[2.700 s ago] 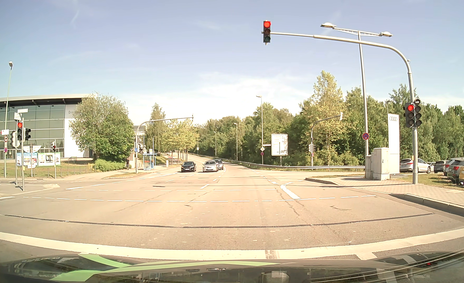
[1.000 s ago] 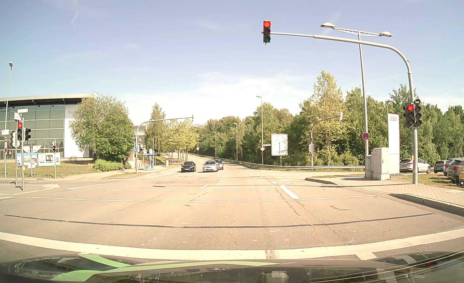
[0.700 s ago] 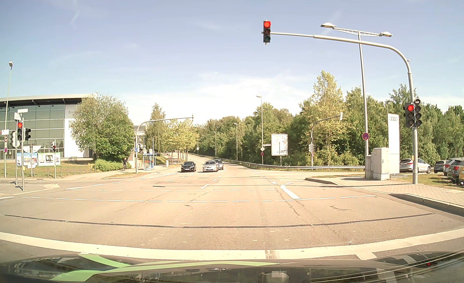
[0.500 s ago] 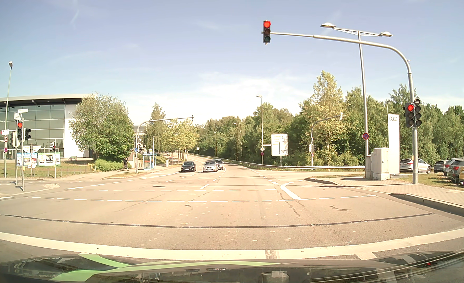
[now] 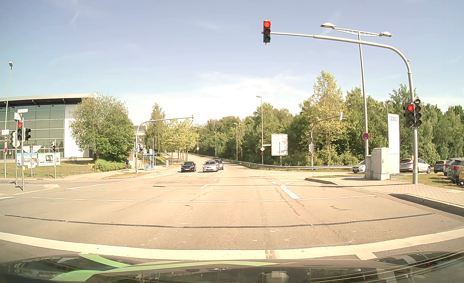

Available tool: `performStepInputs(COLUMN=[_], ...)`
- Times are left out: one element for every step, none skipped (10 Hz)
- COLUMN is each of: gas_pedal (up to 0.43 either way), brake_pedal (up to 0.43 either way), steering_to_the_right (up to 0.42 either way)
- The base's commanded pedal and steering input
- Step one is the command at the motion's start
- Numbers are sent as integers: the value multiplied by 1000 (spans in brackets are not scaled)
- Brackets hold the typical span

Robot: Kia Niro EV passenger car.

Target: Follow the waypoints while adhering to traffic rules and regulations

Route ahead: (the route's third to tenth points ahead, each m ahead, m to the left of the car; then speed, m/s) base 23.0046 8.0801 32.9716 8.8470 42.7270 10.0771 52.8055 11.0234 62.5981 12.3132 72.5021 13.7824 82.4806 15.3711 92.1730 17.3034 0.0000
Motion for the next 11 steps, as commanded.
performStepInputs(gas_pedal=[0,0,0,0,0,0,0,0,0,0,0], brake_pedal=[220,220,220,226,220,220,220,220,220,220,220], steering_to_the_right=[-5,-5,-5,-5,-5,-5,-5,-5,-5,-5,-5])
